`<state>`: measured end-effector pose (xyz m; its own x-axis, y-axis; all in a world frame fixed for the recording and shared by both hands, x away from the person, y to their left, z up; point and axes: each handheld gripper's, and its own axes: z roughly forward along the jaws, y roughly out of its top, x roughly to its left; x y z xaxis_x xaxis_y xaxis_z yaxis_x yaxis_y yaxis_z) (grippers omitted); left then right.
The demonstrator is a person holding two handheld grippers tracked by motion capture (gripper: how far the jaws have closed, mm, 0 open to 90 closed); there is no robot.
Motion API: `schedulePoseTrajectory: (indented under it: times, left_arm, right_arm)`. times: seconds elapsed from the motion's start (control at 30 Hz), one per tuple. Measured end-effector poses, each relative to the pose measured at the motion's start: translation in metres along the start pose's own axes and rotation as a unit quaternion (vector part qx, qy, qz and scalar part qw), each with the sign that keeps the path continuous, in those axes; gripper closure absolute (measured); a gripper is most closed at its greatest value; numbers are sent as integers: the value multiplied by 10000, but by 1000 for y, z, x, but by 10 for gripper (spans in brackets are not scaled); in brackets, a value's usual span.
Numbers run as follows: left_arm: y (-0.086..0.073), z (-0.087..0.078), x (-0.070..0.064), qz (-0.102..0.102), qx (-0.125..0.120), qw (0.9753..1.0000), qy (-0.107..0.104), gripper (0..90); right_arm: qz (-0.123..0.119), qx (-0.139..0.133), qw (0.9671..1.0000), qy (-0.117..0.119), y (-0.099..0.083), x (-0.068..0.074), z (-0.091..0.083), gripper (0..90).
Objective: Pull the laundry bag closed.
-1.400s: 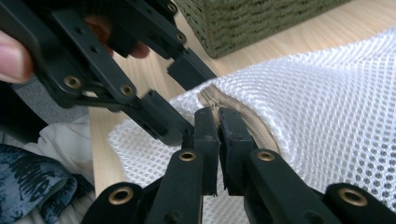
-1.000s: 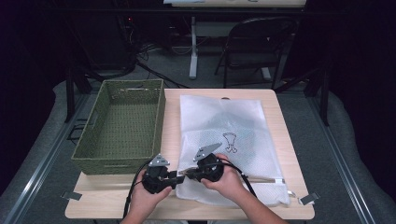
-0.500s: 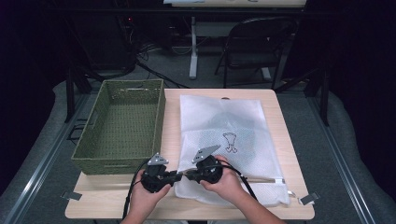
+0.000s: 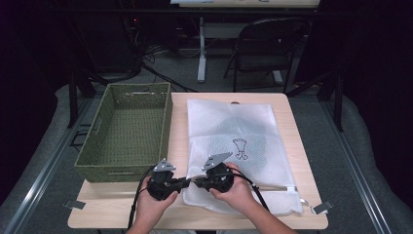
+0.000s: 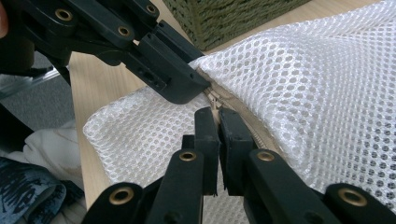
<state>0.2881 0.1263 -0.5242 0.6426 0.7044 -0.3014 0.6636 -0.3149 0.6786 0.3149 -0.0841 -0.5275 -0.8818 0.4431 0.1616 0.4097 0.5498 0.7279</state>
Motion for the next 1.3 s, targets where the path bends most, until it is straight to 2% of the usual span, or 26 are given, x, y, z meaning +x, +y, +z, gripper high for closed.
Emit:
schedulePoseTrajectory:
  times: [0.53, 0.57, 0.6, 0.67, 0.83, 1.03, 1.3]
  left_arm:
    - [2, 0, -5, 94, -13, 10000, 32, 854]
    - [1, -3, -4, 159, -28, 9997, 171, 855]
    - [1, -4, -2, 89, -37, 9998, 158, 856]
    - [1, -4, 0, 2, -67, 9999, 88, 856]
    - [0, -3, -1, 87, -21, 9999, 130, 855]
    - [-1, -3, -1, 36, -49, 9998, 169, 855]
    - [-2, -4, 1, 76, 23, 9997, 211, 855]
  right_arm:
    - [62, -11, 10000, -18, -4, 0, -5, 873]
    - [28, 58, 9999, -131, -5, 0, -5, 873]
    - [11, 88, 9998, -191, -6, -1, -5, 873]
    - [131, 102, 9997, -171, -10, -4, -7, 873]
    - [103, 132, 9997, -195, -15, -5, -11, 873]
    - [152, 178, 9995, -228, -19, -7, -15, 873]
    - [170, 287, 9990, -291, -27, -11, -20, 873]
